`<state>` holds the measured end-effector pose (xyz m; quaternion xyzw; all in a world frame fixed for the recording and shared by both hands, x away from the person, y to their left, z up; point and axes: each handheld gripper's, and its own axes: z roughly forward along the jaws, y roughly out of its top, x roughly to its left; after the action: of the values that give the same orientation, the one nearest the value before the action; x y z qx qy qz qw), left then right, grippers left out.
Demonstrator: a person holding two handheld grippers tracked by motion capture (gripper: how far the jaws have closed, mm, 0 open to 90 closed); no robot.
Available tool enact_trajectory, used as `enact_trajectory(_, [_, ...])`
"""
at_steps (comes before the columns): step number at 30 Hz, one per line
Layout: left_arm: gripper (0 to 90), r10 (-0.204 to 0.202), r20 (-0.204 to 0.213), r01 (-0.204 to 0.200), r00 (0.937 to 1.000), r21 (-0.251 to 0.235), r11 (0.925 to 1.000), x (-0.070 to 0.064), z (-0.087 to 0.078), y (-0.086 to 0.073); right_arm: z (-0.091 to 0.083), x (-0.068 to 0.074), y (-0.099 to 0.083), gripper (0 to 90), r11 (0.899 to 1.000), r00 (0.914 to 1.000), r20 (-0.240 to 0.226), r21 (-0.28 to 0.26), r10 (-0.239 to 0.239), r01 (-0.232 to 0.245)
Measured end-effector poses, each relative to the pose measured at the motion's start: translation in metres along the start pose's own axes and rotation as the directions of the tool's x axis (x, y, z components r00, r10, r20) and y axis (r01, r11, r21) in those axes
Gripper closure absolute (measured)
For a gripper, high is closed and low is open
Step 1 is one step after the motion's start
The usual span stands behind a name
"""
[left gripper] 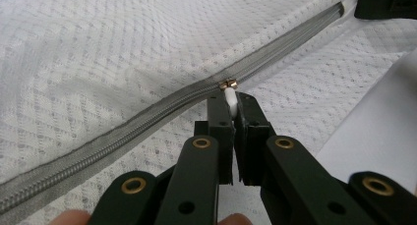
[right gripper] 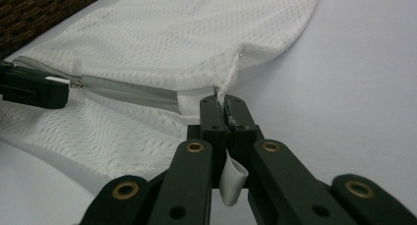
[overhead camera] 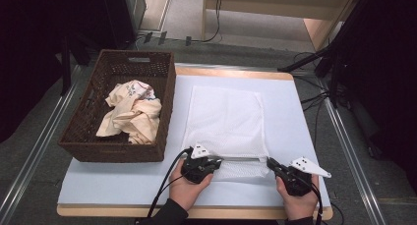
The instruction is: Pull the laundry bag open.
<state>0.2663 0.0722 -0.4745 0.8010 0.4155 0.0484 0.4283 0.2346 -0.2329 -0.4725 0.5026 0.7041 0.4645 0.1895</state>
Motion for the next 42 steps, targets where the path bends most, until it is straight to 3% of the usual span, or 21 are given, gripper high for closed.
enact_trajectory(10, [87.1, 0.003, -0.016, -0.003, 0.9999, 0.007, 1.0, -0.001, -0.002, -0.002, 0.002, -0.001, 0.002, 89.5, 1.0, 0.9998, -0.014, 0.014, 0.016, -0.016])
enact_trajectory(22, [87.2, -0.025, -0.03, 0.025, 0.9993, -0.002, 0.9997, 0.004, -0.008, -0.005, 0.004, 0.005, 0.004, 89.6, 1.0, 0.9992, -0.04, 0.018, -0.006, 0.007])
enact_trajectory(24, [87.2, -0.024, -0.051, 0.024, 0.9984, 0.002, 0.9997, 0.004, -0.008, -0.005, 0.004, 0.006, 0.005, 89.7, 1.0, 0.9992, -0.04, 0.017, -0.003, 0.004])
enact_trajectory(25, [87.2, -0.038, -0.079, 0.038, 0.9961, -0.011, 0.9992, 0.009, -0.01, -0.006, 0.001, 0.006, 0.007, 89.7, 1.0, 0.9999, -0.002, 0.005, -0.016, 0.016])
enact_trajectory(28, [87.3, -0.087, -0.049, 0.086, 0.995, -0.02, 0.9961, 0.019, -0.014, -0.006, -0.007, -0.005, 0.009, 89.7, 0.999, 0.9995, -0.01, -0.018, 0.03, -0.03])
enact_trajectory(31, [87.2, -0.069, -0.069, 0.068, 0.9952, -0.013, 0.9976, 0.018, -0.013, -0.006, -0.006, -0.005, 0.007, 89.7, 1.0, 0.9996, -0.022, -0.007, 0.02, -0.02])
enact_trajectory(32, [87.2, -0.052, -0.085, 0.052, 0.9951, -0.007, 0.9986, 0.017, -0.013, -0.006, -0.005, -0.002, 0.007, 89.7, 1.0, 0.9999, -0.012, -0.003, -0.005, 0.005])
enact_trajectory(34, [87.2, -0.049, -0.082, 0.049, 0.9954, -0.006, 0.9988, 0.018, -0.014, -0.006, -0.006, -0.002, 0.008, 89.7, 1.0, 0.9998, -0.017, -0.006, -0.007, 0.007])
enact_trajectory(36, [87.2, -0.031, -0.109, 0.03, 0.9936, -0.005, 0.9995, 0.018, -0.017, -0.007, -0.003, -0.004, 0.007, 89.7, 1.0, 0.9992, -0.039, 0.0, -0.007, 0.007])
enact_trajectory(42, [87.2, -0.039, -0.109, 0.038, 0.9933, -0.01, 0.9992, 0.02, -0.022, -0.009, 0.004, -0.004, 0.007, 89.7, 1.0, 0.9983, -0.058, 0.013, -0.012, 0.013])
